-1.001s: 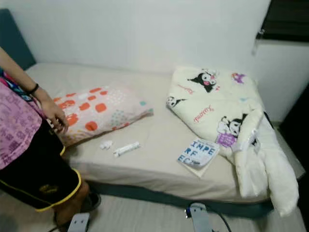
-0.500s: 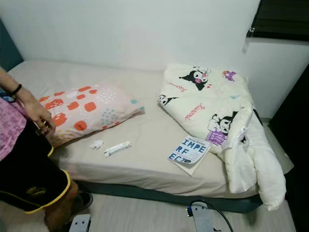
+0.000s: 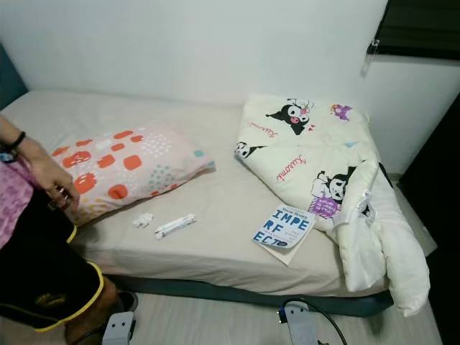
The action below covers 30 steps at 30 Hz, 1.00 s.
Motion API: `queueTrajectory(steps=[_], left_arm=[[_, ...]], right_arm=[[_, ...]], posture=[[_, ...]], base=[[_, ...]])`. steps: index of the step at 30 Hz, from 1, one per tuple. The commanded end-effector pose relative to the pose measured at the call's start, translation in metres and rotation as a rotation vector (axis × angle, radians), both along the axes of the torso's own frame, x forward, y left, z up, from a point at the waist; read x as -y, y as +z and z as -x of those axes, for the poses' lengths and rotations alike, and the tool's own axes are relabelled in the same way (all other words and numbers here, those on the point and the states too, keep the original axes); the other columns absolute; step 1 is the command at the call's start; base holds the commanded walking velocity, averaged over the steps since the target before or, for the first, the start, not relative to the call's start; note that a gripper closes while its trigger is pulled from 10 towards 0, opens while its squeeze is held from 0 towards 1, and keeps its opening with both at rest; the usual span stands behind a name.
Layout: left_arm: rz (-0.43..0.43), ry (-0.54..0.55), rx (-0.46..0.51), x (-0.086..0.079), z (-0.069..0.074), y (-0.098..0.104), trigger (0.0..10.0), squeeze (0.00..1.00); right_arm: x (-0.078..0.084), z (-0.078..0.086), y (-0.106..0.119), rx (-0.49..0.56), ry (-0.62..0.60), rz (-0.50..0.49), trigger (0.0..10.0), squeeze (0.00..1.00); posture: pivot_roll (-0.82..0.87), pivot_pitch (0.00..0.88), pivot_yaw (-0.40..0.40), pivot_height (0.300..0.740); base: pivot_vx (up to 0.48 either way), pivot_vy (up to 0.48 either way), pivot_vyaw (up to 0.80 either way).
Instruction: Clean up the room
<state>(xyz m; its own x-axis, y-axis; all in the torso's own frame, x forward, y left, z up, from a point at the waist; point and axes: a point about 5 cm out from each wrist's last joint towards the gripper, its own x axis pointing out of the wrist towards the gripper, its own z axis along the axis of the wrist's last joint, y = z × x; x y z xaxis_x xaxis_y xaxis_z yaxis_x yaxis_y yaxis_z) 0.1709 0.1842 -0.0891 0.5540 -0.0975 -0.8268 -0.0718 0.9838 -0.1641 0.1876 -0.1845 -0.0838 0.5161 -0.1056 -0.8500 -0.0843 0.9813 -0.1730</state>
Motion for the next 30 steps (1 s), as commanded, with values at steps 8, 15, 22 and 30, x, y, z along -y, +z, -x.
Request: queueTrajectory(steps=[8, 15, 22, 30], left_arm=[[0.05, -0.003, -0.003, 0.0005, 0.0056, -0.0018, 10.0, 0.0], [0.086, -0.035, 0.007, 0.0038, 0.0036, -0.0006, 10.0, 0.0], [0.122, -0.052, 0.01, 0.007, 0.0026, 0.0, 10.0, 0.0], [0.087, -0.057, 0.038, 0.0013, -0.004, 0.0036, 10.0, 0.0]], right_arm=[[-0.0011, 0.006, -0.0031, -0.02, 0.004, 0.001, 10.0, 0.0], [-0.0014, 0.0065, -0.0033, -0.02, -0.011, -0.006, 10.0, 0.0], [-0.0011, 0.0072, -0.0037, -0.026, -0.013, -0.004, 10.0, 0.0], [-0.0013, 0.0074, -0.0037, -0.021, -0.012, -0.005, 10.0, 0.0]], posture=[[-0.04, 0.087, -0.023, 0.74], [-0.04, 0.091, -0.021, 0.74], [-0.04, 0.095, -0.023, 0.74], [-0.05, 0.101, -0.016, 0.74]], base=[[0.344, 0.0, 0.0], [0.343, 0.0, 0.0], [0.172, 0.0, -0.67], [0.0, 0.0, 0.0]])
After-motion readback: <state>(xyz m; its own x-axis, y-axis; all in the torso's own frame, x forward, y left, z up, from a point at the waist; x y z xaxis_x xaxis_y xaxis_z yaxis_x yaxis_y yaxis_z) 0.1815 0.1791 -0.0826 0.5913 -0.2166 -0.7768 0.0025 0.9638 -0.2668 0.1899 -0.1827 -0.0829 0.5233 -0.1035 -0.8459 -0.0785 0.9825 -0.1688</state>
